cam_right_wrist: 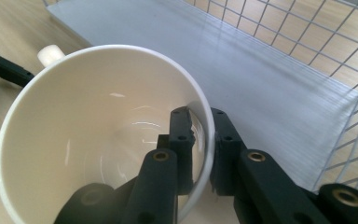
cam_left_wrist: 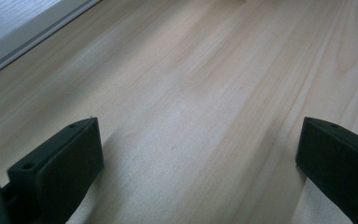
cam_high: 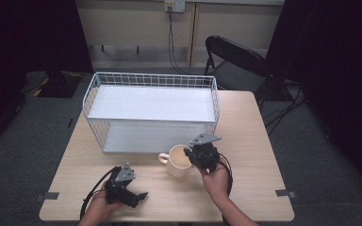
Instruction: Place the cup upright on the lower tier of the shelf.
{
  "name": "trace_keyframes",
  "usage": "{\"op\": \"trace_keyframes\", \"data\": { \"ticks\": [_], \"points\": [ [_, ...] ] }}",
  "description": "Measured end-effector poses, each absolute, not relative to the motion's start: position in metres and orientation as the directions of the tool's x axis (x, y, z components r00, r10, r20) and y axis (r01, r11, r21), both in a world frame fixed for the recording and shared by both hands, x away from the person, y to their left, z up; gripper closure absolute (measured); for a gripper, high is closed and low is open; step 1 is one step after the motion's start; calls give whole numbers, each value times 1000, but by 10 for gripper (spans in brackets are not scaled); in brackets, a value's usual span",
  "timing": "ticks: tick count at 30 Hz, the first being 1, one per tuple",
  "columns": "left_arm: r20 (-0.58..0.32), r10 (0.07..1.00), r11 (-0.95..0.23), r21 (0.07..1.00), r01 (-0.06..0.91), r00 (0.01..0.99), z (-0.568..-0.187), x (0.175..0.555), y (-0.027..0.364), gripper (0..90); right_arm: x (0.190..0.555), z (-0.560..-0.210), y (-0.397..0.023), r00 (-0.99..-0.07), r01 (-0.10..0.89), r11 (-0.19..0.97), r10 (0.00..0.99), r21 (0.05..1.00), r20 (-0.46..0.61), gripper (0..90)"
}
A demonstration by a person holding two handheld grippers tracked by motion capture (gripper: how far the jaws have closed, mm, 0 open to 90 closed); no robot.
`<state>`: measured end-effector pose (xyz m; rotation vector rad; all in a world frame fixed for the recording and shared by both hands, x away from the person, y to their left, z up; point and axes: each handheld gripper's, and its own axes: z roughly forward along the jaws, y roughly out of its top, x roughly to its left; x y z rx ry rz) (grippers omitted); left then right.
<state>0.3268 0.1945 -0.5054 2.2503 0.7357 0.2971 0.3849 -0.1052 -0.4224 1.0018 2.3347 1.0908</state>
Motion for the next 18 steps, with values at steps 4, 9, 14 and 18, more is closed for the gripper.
{"op": "trace_keyframes", "data": {
  "ticks": [4,9,14,18],
  "points": [
    [-9,588,-565,712,418,809,-505,327,195,0,388,-420,-105,-664,451,441,747,776,-39,819],
    [-10,587,-566,710,419,810,-505,327,195,0,390,-416,-104,-648,445,436,760,782,-55,819],
    [-9,588,-564,712,418,809,-505,327,194,0,392,-414,-105,-632,447,422,773,789,-56,819],
    [-9,588,-564,712,418,809,-505,327,194,0,394,-413,-103,-625,449,422,778,788,-61,819]
  ]
}}
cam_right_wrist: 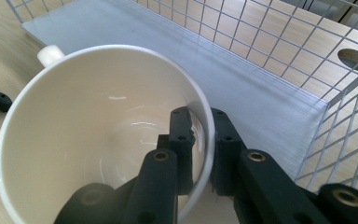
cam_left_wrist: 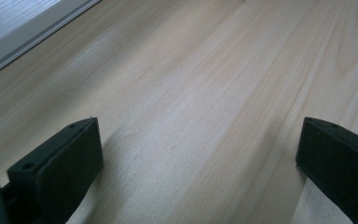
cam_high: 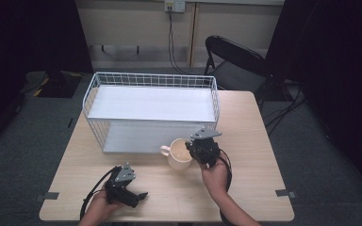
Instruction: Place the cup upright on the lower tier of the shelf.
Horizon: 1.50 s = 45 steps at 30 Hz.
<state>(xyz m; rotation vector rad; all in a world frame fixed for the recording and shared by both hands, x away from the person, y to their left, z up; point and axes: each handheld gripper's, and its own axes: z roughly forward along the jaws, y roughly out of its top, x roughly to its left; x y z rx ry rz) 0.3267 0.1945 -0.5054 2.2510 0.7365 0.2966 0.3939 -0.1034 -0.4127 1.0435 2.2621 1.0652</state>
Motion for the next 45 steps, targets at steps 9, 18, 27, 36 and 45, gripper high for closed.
{"op": "trace_keyframes", "data": {
  "ticks": [9,18,27,36,45],
  "points": [
    [-9,587,-565,711,418,809,-505,327,195,0,398,-413,-101,-598,453,416,798,788,-78,819],
    [-9,588,-564,713,418,809,-505,327,194,0,402,-412,-100,-561,456,403,822,793,-95,819],
    [-9,588,-564,712,418,809,-505,327,194,0,406,-414,-96,-533,459,397,839,794,-111,819],
    [-9,588,-564,713,417,809,-505,327,194,0,409,-416,-96,-502,457,387,855,801,-127,818],
    [-9,588,-564,712,418,809,-505,327,194,0,414,-418,-92,-482,455,389,864,801,-145,818]
  ]
}}
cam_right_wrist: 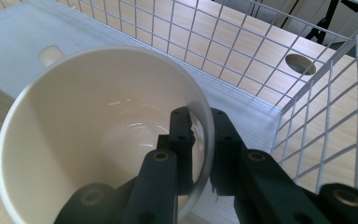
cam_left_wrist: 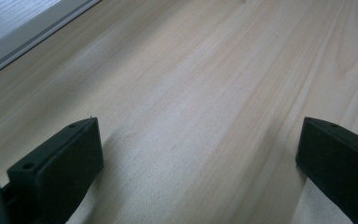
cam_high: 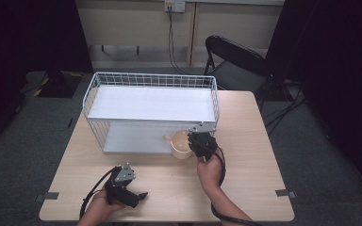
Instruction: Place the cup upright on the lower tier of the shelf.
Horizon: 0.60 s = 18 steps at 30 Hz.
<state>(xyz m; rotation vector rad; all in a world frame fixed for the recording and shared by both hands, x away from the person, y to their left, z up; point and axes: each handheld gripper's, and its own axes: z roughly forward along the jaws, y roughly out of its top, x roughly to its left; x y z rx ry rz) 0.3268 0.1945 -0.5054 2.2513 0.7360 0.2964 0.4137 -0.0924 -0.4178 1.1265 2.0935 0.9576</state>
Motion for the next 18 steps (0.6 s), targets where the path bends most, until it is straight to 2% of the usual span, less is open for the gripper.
{"op": "trace_keyframes", "data": {
  "ticks": [18],
  "points": [
    [-9,588,-564,713,418,809,-505,327,194,0,420,-424,-87,-469,458,383,871,802,-148,817]
  ]
}}
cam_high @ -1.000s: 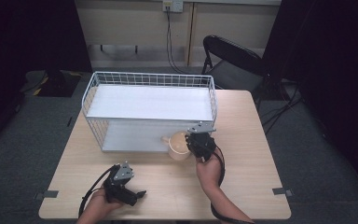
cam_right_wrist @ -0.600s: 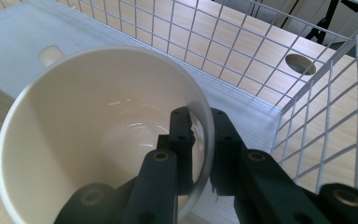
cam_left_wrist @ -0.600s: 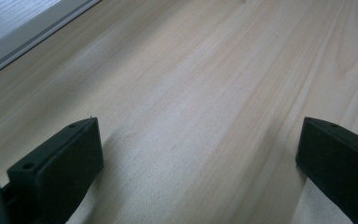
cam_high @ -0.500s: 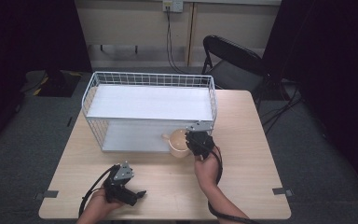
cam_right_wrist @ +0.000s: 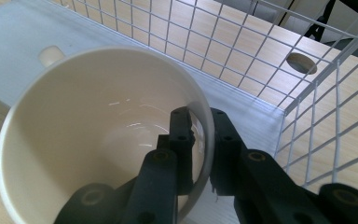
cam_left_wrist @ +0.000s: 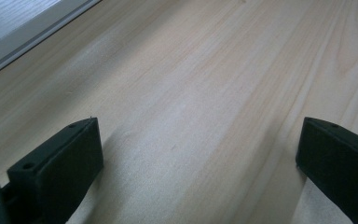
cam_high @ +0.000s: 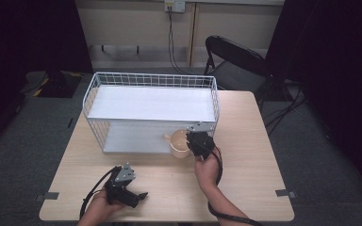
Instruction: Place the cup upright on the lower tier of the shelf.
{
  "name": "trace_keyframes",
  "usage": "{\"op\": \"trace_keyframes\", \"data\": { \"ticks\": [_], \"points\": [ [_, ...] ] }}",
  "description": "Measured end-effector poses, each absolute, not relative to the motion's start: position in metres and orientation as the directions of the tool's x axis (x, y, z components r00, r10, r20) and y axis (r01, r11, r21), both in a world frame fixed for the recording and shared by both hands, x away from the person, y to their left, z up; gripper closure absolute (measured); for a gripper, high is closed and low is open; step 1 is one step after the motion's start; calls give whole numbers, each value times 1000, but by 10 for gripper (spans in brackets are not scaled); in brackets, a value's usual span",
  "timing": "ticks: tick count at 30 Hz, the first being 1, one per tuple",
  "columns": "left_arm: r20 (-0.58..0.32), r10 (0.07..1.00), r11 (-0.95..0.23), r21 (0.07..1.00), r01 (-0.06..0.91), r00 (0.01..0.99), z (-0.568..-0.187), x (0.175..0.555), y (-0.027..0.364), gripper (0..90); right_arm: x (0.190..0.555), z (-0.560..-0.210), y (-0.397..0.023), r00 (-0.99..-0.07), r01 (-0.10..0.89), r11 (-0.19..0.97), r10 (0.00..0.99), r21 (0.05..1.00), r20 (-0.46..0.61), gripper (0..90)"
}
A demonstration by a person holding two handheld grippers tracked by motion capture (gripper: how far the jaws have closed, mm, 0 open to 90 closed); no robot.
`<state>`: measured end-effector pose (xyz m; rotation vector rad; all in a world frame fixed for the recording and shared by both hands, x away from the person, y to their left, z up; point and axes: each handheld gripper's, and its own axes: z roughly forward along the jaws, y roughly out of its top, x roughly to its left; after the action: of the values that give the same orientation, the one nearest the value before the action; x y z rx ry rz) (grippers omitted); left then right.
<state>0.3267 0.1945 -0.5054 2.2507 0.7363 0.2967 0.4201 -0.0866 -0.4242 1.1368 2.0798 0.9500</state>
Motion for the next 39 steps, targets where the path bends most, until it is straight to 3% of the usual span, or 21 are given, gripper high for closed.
{"op": "trace_keyframes", "data": {
  "ticks": [28,39],
  "points": [
    [-9,588,-564,713,417,809,-505,327,194,0,429,-426,-83,-441,467,366,886,805,-147,815],
    [-9,587,-565,711,418,809,-505,327,195,0,427,-422,-80,-429,435,370,887,821,-172,724]
  ]
}}
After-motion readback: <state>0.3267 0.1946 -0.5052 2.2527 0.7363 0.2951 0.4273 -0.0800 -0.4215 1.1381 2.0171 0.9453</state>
